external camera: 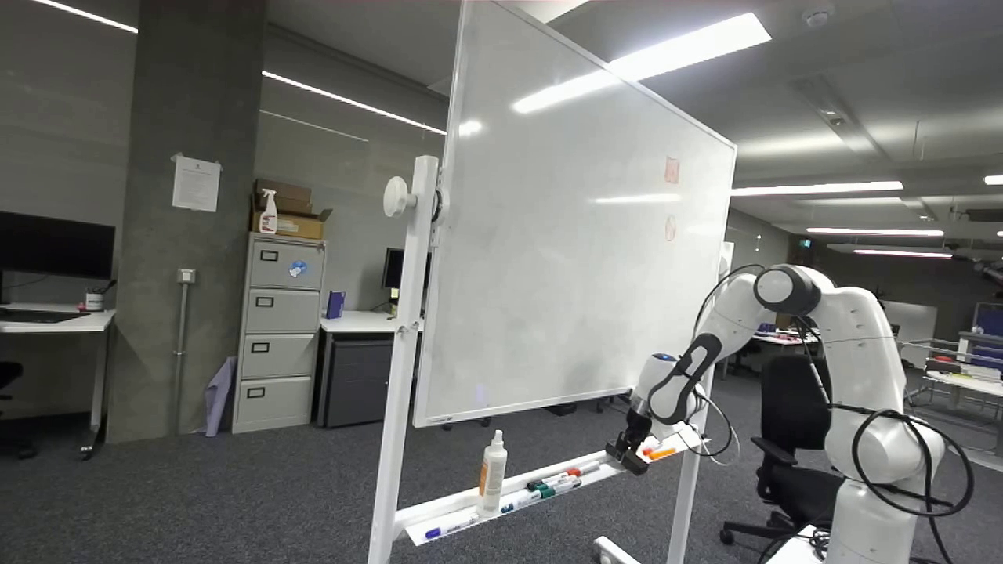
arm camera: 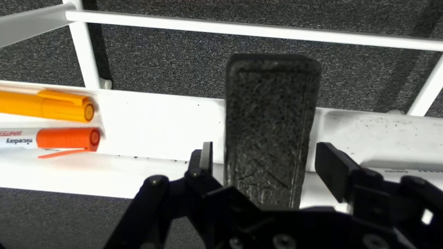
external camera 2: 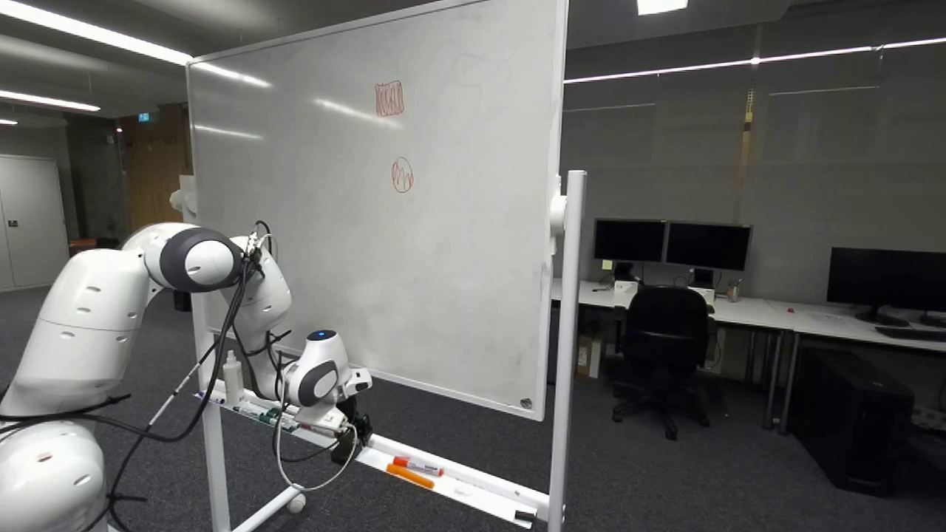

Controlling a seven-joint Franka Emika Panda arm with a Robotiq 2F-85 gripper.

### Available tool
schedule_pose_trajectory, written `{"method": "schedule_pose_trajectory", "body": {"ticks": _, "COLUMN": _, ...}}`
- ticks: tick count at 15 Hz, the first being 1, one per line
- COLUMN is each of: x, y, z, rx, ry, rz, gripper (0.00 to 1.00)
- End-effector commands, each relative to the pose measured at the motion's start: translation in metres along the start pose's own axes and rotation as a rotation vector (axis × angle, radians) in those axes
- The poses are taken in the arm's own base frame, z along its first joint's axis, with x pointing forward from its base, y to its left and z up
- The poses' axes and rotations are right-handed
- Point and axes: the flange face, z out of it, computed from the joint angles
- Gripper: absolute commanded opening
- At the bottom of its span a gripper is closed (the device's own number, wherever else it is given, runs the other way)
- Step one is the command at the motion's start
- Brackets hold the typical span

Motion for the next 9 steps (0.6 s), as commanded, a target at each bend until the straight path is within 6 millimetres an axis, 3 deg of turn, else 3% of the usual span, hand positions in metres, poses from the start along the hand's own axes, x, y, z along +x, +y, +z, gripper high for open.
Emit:
{"method": "schedule_pose_trajectory", "body": {"ticks": 1, "x": 0.004, "y": 0.004, "z": -0.005, "rx": 0.003, "ry": 0.009, "rz": -0.012, "gripper": 0.49}}
{"method": "schedule_pose_trajectory", "body": {"ticks": 4, "x": 0.003, "y": 0.005, "z": -0.005, "rx": 0.005, "ry": 0.007, "rz": -0.009, "gripper": 0.30}}
{"method": "schedule_pose_trajectory", "body": {"ticks": 9, "x": -0.008, "y": 0.005, "z": -0.018, "rx": -0.035, "ry": 0.003, "rz": -0.041, "gripper": 0.30}}
